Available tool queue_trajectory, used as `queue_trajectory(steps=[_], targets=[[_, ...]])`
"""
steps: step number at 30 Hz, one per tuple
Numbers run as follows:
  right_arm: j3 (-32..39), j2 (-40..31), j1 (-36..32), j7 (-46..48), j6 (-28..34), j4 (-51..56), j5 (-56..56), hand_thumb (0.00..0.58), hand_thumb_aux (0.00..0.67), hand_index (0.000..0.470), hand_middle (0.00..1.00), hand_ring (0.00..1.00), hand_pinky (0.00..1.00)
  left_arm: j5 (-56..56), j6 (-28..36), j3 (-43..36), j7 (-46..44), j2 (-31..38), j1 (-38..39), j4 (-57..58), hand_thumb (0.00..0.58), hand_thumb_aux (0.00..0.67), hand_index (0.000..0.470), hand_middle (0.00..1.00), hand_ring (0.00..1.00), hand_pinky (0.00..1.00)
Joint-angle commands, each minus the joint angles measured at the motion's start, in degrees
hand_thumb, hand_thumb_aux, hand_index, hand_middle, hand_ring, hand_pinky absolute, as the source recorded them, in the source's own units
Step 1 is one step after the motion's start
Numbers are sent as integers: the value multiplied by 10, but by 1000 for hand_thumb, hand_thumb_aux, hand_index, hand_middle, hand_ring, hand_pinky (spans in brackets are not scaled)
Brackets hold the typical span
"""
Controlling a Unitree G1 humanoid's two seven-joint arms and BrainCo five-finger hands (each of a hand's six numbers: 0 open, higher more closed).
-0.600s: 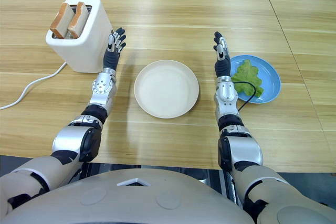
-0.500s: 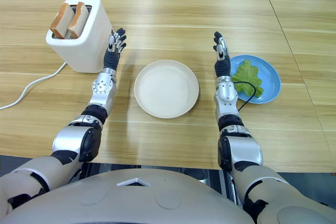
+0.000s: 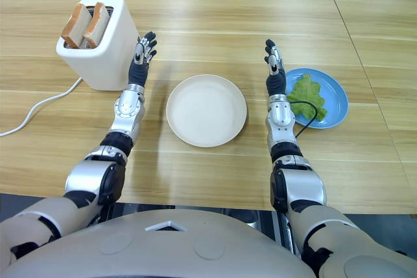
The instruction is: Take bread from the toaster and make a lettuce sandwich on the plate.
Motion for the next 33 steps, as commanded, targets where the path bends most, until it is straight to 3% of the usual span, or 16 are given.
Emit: queue_trajectory(steps=[1, 3, 6, 10, 15, 26, 33], targets=[[3, 2, 1, -3, 9, 10, -4, 0, 0, 0, 0, 0, 0, -27, 92, -15, -23, 12, 44, -281, 0, 0, 0, 0, 0, 0], [4, 3, 0, -5, 11, 12, -5, 0, 0, 0, 0, 0, 0, -49, 162, 4, -27, 35, 56, -400, 0, 0, 0, 0, 0, 0], [5, 6, -2, -8, 11, 16, -7, 0, 0, 0, 0, 0, 0, 3, 227, 77, 6, 95, 53, -452, 0, 0, 0, 0, 0, 0], [6, 8, -6, -10, 11, 19, -9, 0, 0, 0, 0, 0, 0, 155, 312, 120, 86, 197, 47, -367, 0, 0, 0, 0, 0, 0], [4, 6, -5, -8, 11, 21, -7, 0, 0, 0, 0, 0, 0, 315, 421, 100, 200, 289, 56, -209, 0, 0, 0, 0, 0, 0], [2, 6, -1, -8, 9, 18, -4, 0, 0, 0, 0, 0, 0, 414, 537, 16, 266, 319, 21, -89, 0, 0, 0, 0, 0, 0], [1, 5, 0, -5, 13, 22, -3, 0, 0, 0, 0, 0, 0, 419, 544, -13, 273, 310, 19, -116, 0, 0, 0, 0, 0, 0]])
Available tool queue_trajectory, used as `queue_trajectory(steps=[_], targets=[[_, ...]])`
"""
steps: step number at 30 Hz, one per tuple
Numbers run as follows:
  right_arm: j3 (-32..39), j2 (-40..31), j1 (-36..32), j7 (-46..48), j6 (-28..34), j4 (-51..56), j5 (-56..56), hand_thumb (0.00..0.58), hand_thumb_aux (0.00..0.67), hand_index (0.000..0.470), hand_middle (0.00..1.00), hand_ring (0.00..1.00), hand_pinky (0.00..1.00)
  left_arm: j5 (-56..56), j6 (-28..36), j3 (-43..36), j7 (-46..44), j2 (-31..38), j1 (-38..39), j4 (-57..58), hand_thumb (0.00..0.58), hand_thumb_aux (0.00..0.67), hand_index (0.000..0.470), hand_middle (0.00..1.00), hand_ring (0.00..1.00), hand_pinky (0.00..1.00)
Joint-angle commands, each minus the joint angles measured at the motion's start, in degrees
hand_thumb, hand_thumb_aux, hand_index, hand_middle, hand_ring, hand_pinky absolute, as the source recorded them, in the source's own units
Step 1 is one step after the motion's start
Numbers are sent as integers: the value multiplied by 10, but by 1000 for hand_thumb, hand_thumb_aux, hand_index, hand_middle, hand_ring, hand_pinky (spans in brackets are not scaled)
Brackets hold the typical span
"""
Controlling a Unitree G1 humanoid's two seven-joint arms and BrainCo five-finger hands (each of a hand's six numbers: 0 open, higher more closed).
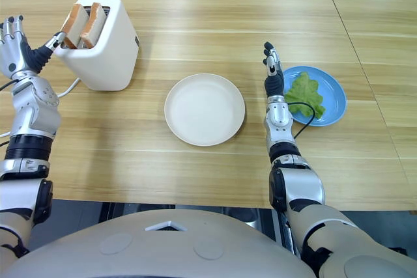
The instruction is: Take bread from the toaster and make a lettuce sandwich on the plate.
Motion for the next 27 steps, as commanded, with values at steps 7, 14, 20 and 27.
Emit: queue_trajectory(steps=[7, 14, 20, 27], targets=[[0, -2, 8, 2, 11, 7, 0, 0, 0, 0, 0, 0, 0, 7, 12, -18, 5, 2, 8, -33, 0, 0, 0, 0, 0, 0], [0, -1, 10, 2, 13, 5, 0, 0, 0, 0, 0, 0, 0, 12, 28, -42, -2, -1, -6, 17, 0, 0, 0, 0, 0, 0], [-1, -2, 12, 4, 12, 0, 2, 0, 0, 0, 0, 0, 0, 5, 28, -63, 3, -8, -35, 83, 0, 0, 0, 0, 0, 0], [-1, -1, 10, 2, 13, 0, 1, 0, 0, 0, 0, 0, 0, 0, 0, -73, 46, -12, -60, 108, 580, 670, 460, 0, 0, 0]])
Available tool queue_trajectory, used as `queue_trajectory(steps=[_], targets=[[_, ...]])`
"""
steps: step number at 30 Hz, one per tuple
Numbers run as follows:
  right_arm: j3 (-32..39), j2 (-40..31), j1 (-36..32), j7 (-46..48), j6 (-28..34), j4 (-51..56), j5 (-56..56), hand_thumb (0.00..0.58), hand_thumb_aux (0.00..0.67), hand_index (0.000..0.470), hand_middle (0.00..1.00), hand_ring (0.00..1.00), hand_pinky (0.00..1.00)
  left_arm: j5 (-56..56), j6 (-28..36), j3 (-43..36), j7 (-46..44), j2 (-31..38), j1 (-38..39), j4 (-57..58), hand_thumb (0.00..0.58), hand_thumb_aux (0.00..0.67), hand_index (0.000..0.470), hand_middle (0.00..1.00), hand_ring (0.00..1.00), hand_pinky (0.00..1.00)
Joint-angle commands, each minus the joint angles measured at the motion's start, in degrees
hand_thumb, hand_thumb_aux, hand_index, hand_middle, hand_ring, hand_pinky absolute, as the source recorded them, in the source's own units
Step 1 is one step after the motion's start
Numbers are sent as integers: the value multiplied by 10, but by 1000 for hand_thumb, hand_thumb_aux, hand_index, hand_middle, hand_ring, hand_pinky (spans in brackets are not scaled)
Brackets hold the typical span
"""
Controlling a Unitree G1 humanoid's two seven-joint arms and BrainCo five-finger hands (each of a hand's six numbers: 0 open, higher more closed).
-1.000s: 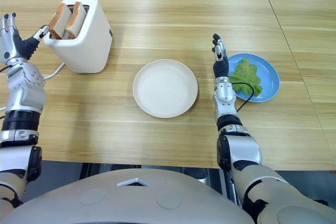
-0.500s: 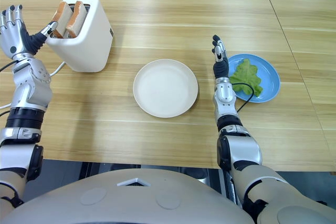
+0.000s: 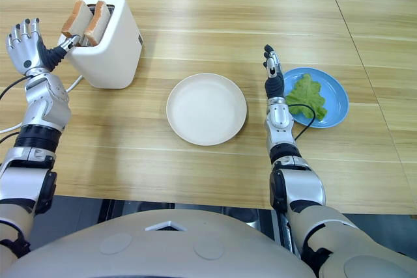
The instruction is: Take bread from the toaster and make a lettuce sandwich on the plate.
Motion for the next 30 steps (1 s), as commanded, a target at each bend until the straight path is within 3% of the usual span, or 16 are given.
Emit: queue_trajectory(steps=[1, 15, 16, 17, 18, 21, 24, 30], targets=[[0, 1, 5, -1, 7, 0, 0, 0, 0, 0, 0, 0, 0, 2, -13, -9, 34, -4, 5, -10, 580, 670, 460, 0, 0, 0], [2, 2, 3, -6, 16, 9, -3, 0, 0, 0, 0, 0, 0, 53, -56, 4, 185, -9, 72, -229, 580, 670, 460, 0, 0, 0], [3, 2, 3, -6, 18, 11, -4, 0, 0, 0, 0, 0, 0, 54, -62, 10, 197, -10, 79, -246, 580, 670, 460, 227, 227, 227], [4, 2, 3, -6, 19, 12, -4, 0, 0, 0, 0, 0, 0, 53, -70, 18, 208, -11, 87, -265, 580, 670, 460, 694, 694, 694], [4, 2, 3, -7, 21, 13, -5, 0, 0, 0, 0, 0, 0, 47, -80, 27, 216, -13, 96, -287, 580, 670, 460, 1000, 1000, 1000], [5, 3, 1, -7, 24, 14, -6, 0, 0, 0, 0, 0, 0, -18, -149, 68, 215, -29, 122, -348, 580, 670, 460, 1000, 1000, 1000], [5, 3, 0, -7, 26, 16, -6, 0, 0, 0, 0, 0, 0, -134, -248, 92, 152, -48, 130, -380, 580, 670, 460, 1000, 1000, 1000], [4, 1, -4, -7, 32, 17, -5, 0, 0, 0, 0, 0, 0, -393, -354, 77, -79, -125, 108, -323, 580, 670, 460, 1000, 1000, 1000]])
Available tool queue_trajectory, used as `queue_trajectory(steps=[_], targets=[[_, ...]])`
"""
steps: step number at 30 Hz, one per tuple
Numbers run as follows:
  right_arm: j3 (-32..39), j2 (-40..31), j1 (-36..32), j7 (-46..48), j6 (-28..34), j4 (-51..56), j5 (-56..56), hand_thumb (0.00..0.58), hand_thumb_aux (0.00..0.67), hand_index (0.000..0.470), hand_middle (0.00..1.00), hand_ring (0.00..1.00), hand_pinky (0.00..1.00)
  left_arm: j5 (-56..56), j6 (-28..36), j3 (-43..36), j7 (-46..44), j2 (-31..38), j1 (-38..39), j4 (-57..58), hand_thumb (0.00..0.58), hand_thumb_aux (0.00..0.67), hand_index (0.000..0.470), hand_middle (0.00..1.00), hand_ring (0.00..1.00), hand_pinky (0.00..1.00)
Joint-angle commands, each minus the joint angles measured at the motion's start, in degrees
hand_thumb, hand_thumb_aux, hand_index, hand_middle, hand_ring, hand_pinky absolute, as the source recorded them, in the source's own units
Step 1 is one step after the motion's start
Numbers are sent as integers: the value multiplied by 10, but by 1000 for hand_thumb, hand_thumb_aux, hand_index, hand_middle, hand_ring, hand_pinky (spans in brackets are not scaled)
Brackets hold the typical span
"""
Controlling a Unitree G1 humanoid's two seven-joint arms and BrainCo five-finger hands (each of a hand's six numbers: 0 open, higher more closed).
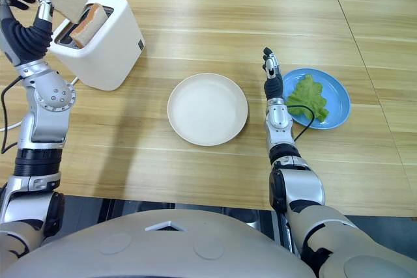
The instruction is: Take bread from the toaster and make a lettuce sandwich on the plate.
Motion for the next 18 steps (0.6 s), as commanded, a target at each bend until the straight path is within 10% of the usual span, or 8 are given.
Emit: queue_trajectory(steps=[1, 8, 18], targets=[[3, 0, -3, -1, 11, 9, -4, 0, 0, 0, 0, 0, 0, -160, -32, -17, -153, -52, -12, 59, 580, 670, 460, 1000, 1000, 1000], [-1, -12, 2, 2, -2, -19, 0, 0, 0, 0, 0, 0, 0, -208, -22, -89, -333, -148, -21, 202, 580, 670, 460, 1000, 1000, 1000], [5, -64, 82, 8, -1, -236, -29, 0, 0, 0, 0, 0, 0, -81, -51, -185, -354, -204, -34, 343, 580, 670, 460, 1000, 1000, 1000]])
